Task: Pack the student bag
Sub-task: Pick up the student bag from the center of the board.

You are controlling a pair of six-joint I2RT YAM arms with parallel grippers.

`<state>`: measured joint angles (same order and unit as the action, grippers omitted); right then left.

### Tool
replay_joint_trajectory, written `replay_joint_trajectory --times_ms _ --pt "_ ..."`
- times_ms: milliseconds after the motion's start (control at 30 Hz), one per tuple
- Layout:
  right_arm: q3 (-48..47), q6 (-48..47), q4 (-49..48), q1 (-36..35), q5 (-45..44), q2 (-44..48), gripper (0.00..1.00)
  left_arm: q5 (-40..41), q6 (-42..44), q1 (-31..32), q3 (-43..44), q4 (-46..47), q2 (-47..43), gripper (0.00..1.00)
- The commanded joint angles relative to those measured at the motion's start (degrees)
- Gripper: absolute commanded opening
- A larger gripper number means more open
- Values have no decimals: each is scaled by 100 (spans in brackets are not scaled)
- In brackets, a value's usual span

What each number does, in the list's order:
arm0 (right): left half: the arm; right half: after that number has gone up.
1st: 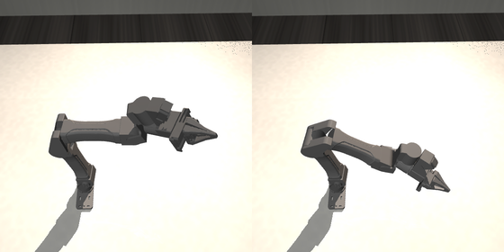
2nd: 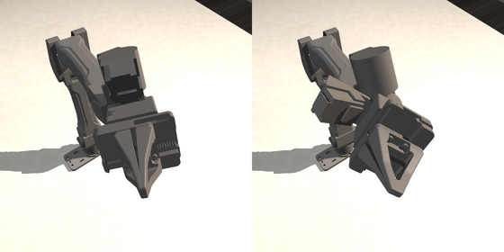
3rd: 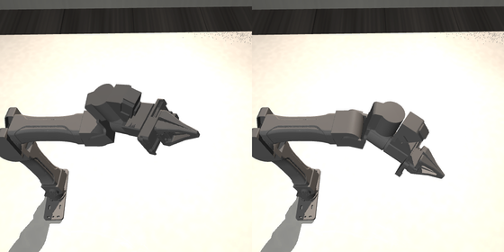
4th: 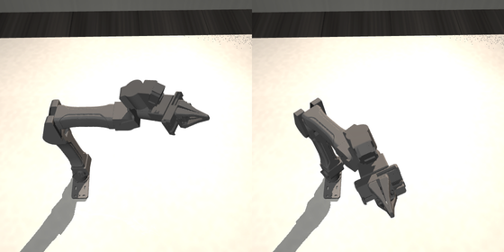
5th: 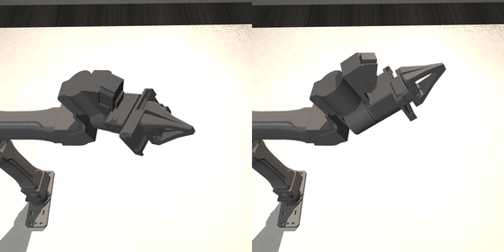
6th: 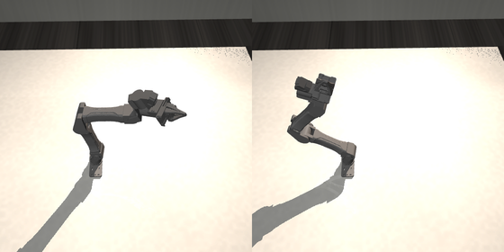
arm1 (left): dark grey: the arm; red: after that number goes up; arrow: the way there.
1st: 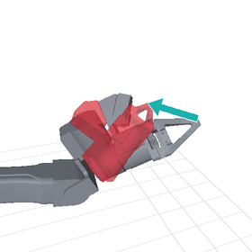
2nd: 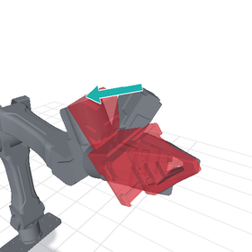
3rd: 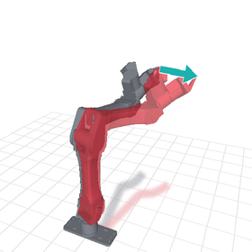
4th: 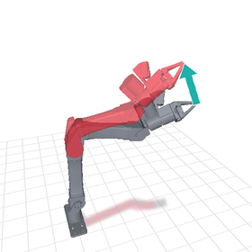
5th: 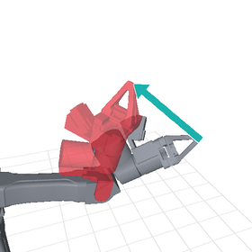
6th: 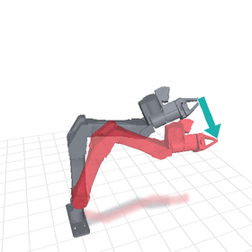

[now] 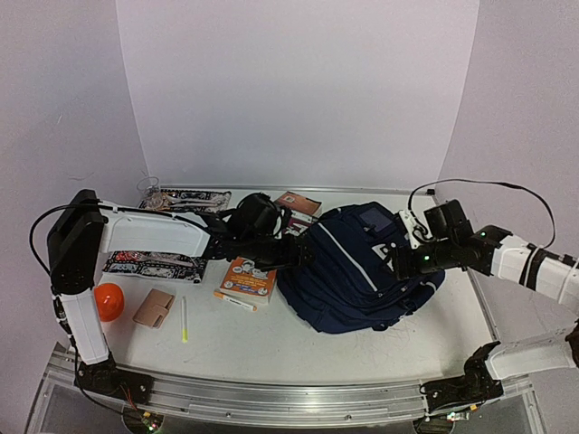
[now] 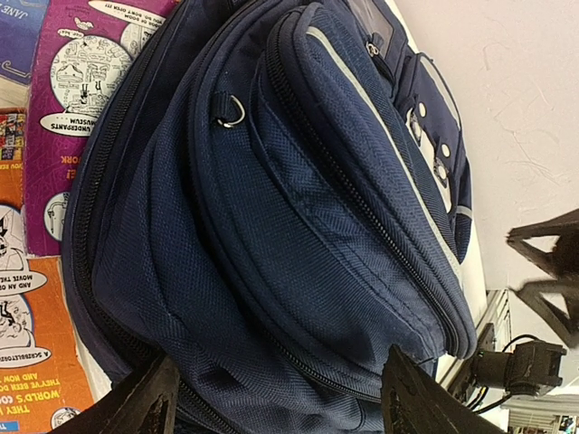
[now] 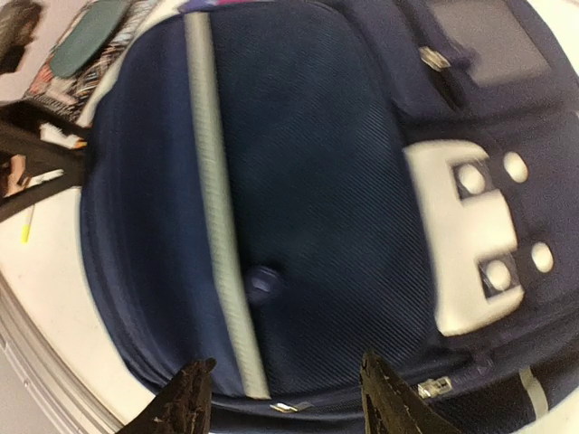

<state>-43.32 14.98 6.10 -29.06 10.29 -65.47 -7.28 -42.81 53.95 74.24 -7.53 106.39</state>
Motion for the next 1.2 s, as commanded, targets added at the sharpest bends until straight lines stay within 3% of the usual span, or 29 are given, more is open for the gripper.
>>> replay_joint_trajectory --times_ms 0,233,400,867,1033,1167 --pt "501 408 39 460 671 218 54 113 135 1 53 -39 84 78" --pt "1191 639 -1018 572 1559 236 52 77 109 0 57 -57 65 77" --pt "1627 861 -1884 675 1940 26 56 41 94 -1 84 -63 74 75" --pt "1646 1040 -2269 700 2264 -386 63 3 64 1 -35 -73 22 72" --pt "1418 1330 -2109 700 2124 -511 66 318 206 1 -70 -148 -243 73" --pt "1264 1909 -1497 710 961 -211 76 405 276 1 -86 -175 -313 74"
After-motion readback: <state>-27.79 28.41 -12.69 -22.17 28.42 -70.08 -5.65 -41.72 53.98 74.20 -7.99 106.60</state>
